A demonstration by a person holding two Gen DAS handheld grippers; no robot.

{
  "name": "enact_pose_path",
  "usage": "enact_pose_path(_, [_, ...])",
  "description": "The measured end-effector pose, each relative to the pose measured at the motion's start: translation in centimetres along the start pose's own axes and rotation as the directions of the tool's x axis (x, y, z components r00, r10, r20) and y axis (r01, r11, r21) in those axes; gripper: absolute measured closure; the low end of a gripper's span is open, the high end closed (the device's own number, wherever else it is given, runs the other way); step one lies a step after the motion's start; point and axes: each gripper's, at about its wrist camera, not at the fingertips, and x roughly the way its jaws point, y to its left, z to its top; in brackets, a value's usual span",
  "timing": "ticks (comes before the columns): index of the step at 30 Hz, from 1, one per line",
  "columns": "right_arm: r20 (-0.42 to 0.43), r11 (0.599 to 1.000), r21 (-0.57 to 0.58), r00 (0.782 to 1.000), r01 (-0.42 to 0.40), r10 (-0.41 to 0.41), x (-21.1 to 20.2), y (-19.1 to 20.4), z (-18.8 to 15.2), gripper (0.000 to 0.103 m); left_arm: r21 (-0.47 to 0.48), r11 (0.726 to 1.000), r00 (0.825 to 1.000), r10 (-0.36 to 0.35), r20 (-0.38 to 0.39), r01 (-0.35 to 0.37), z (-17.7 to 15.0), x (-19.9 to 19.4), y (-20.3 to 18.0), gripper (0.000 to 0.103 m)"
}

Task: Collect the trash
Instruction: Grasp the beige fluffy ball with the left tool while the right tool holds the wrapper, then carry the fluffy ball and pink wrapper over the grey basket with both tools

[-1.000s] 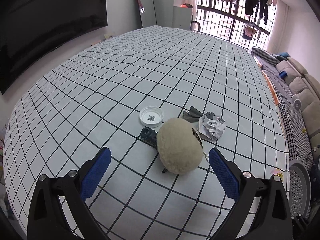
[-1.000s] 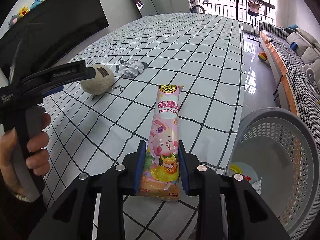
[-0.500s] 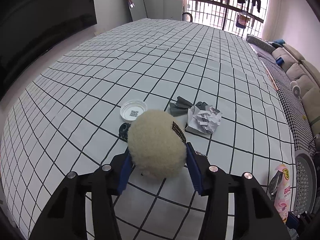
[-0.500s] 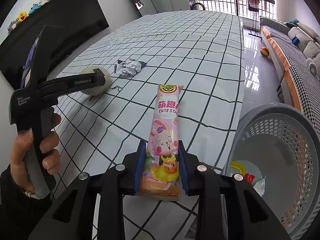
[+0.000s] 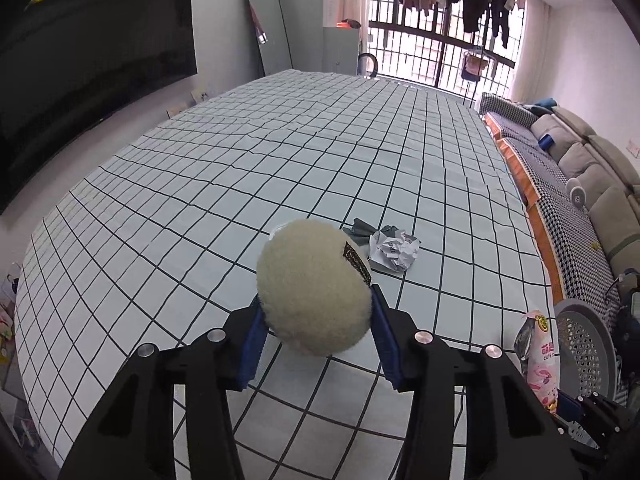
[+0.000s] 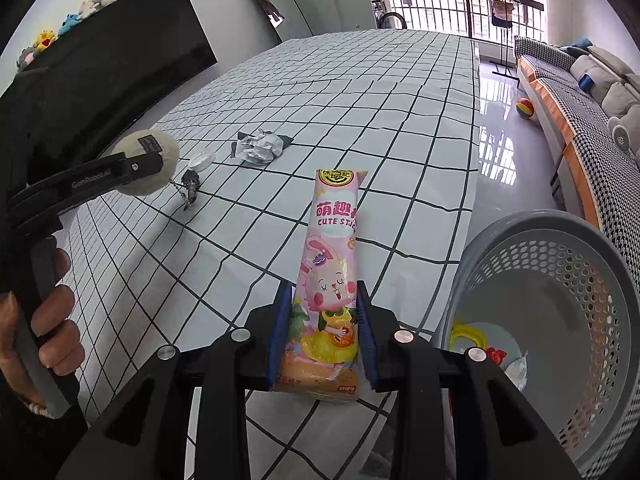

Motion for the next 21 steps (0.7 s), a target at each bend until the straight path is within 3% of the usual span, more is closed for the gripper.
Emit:
enact_pose_path(8, [0.035,1.000,0.009,0.999,0.017,-0.018,-1.9,-0.6,-0.6,0.072,0.042,0.999,0.998,-0.024,0.055,0.022,-1.0,-3.7,-1.6,0.056])
enact_pose_path(21, [0.093,0.987,0.118,0.988,0.113,-0.124,-7.0,-6.8,-2.6,0.072,0.158,0.966,0.976,-0.214,0.031,0.207,-4.7,-6.8,-10.6,0.056])
